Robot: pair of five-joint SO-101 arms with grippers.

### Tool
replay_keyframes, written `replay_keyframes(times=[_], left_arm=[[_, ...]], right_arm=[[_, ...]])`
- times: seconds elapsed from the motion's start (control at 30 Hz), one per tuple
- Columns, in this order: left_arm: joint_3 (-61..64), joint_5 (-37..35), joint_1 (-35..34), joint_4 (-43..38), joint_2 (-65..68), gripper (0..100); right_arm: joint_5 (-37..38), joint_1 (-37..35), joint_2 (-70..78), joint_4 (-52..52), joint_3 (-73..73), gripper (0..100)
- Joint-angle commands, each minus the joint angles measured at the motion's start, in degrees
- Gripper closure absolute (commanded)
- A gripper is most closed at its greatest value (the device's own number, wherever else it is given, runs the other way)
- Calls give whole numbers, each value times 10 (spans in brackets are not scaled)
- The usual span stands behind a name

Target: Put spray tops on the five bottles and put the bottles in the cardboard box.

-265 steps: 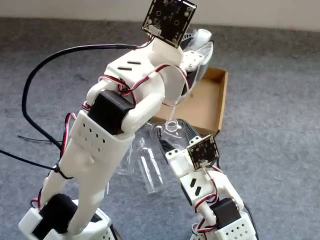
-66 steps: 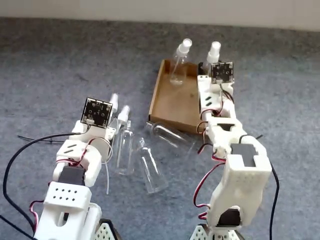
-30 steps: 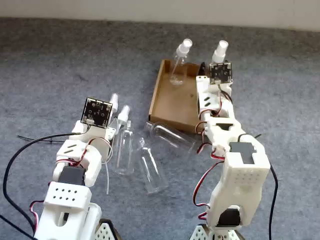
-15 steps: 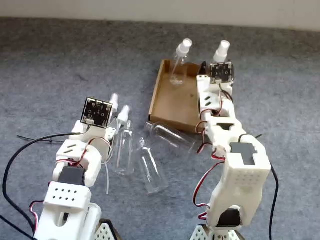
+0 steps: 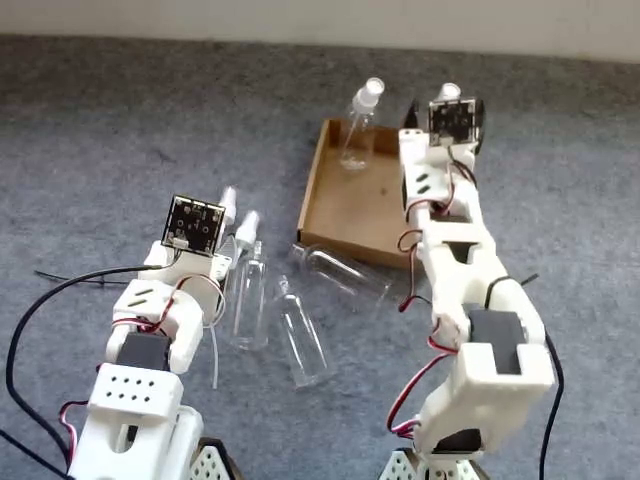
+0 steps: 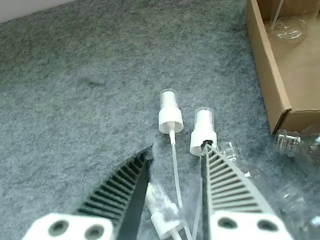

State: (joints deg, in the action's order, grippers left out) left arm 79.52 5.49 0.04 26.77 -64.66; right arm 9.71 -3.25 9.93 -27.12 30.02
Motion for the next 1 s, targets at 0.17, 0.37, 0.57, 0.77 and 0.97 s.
replay_keyframes(times=[0.17, 0.37, 0.57, 0.77, 0.97], left_arm=[[-1, -2, 9, -11, -10, 847], [-1, -2, 7, -13, -10, 847], [-1, -2, 6, -13, -10, 847], [0, -2, 6, -13, -10, 847], [-3, -2, -8, -11, -11, 847]], right_arm=[[-4, 6, -133, 253, -194, 697], [-4, -5, -218, 446, -260, 698], [-1, -50, -327, 621, -201, 698], [0, -108, -474, 713, -63, 699], [0, -218, -603, 713, 109, 699]])
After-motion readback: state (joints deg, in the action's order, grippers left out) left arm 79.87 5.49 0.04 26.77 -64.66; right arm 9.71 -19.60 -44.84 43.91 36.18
